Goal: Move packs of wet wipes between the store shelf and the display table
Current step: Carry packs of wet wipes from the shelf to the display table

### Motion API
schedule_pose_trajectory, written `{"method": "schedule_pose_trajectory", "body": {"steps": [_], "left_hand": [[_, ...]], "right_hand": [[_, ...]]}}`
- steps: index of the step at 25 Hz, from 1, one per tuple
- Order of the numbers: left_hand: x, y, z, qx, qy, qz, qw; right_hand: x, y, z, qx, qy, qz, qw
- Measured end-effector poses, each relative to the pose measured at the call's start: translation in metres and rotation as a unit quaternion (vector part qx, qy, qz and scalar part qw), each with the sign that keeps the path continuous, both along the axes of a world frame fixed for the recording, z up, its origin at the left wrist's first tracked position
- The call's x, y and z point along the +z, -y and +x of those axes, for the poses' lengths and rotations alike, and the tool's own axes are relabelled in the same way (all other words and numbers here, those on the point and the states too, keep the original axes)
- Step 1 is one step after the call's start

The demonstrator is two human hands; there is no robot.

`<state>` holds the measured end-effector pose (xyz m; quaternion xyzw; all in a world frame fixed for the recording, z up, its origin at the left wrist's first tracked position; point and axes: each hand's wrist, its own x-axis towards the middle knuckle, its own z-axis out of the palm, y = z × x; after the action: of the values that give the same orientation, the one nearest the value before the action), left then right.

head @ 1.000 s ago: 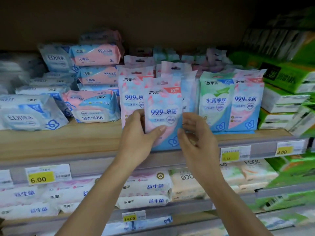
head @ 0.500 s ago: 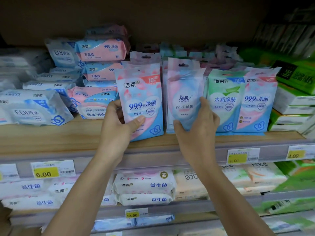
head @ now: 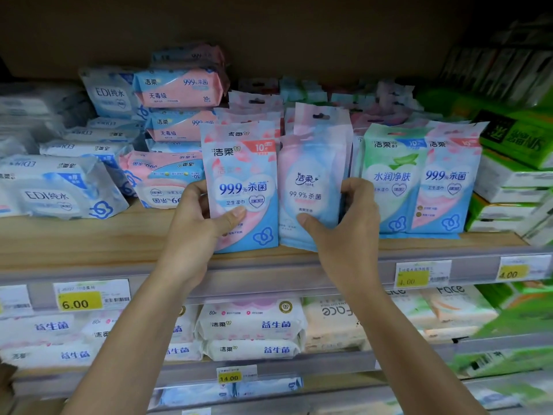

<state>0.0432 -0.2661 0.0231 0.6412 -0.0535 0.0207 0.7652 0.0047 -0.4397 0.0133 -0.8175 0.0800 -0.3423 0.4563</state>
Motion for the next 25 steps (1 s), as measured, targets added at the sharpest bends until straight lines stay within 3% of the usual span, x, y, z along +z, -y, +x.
{"method": "schedule_pose_trajectory", "body": {"steps": [5, 11, 17, 21, 25], "left_hand": [[0.002, -0.002, 0.000, 0.002, -0.010, -0.003, 1.000], [0.014, -0.025, -0.018, 0.018, 0.008, -0.035, 0.999], [-0.004, -0.078, -0.084, 0.069, -0.012, -0.054, 0.996], [-0.035, -0.097, -0.155, 0.200, -0.054, -0.068, 0.976], [-0.074, -0.094, -0.241, 0.357, -0.112, -0.095, 0.922]], "right_hand": [[0.004, 0.004, -0.003, 0.114, 0.015, 0.118, 0.986], [0.013, -0.004, 0.000, 0.162, 0.035, 0.185, 0.969], [0.004, -0.035, -0.028, 0.317, -0.009, 0.339, 0.886], [-0.026, -0.057, -0.045, 0.409, -0.101, 0.348, 0.838], [-0.059, -0.084, -0.071, 0.520, -0.217, 0.297, 0.771]]}}
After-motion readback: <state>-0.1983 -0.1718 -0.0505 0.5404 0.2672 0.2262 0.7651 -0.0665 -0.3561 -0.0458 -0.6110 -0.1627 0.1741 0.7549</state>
